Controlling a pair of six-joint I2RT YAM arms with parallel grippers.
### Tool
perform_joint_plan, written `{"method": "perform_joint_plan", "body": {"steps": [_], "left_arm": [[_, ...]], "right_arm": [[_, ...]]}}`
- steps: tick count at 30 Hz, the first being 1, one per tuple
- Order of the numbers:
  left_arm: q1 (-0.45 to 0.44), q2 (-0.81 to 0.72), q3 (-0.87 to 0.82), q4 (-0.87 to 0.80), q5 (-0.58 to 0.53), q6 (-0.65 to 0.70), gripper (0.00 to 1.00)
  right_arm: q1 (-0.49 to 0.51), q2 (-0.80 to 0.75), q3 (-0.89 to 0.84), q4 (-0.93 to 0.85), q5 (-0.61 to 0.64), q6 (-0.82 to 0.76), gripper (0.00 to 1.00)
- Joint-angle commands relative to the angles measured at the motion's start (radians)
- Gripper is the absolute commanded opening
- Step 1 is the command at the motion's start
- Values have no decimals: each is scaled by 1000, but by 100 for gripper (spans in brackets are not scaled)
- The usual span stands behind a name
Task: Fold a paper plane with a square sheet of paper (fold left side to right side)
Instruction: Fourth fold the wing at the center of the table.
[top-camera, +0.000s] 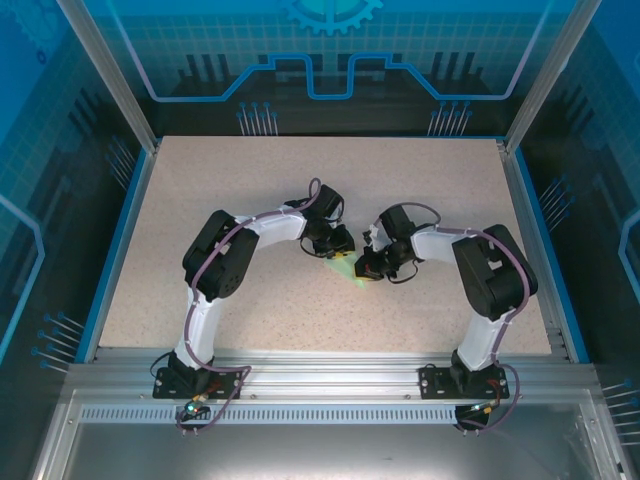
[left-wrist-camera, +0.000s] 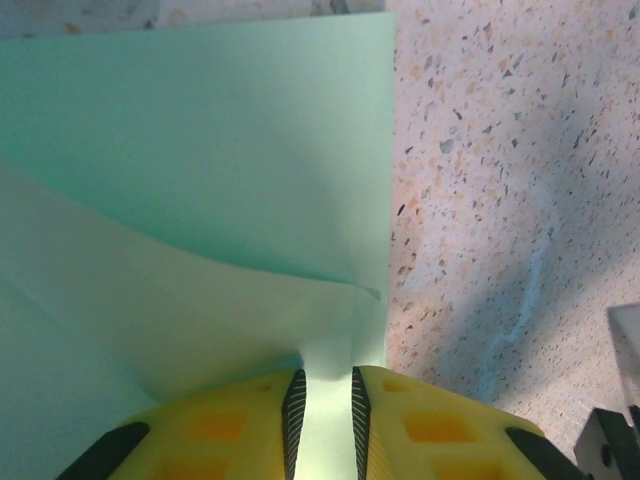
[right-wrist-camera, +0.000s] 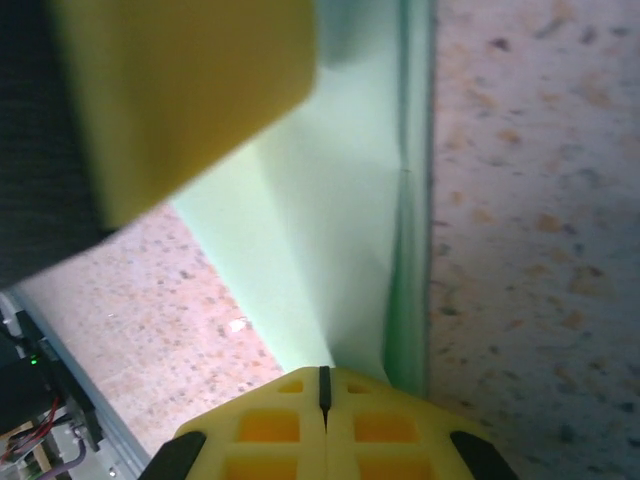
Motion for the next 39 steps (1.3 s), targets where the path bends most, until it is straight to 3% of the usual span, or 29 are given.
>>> {"method": "perform_joint_plan", "body": {"steps": [1, 10, 31, 39], "left_arm": [[13, 28, -14, -46, -63, 27, 26], [66, 56, 71, -107, -81, 91, 27], [233, 139, 208, -172, -54, 188, 30], [255, -13, 145, -148, -52, 229, 31]], "right_arm": [[-9, 29, 7, -93, 83, -1, 0], [-9, 45, -33, -172, 183, -29, 0], [-6, 10, -79, -158, 154, -31, 0], [-6, 13, -67, -152, 139, -35, 0]]}}
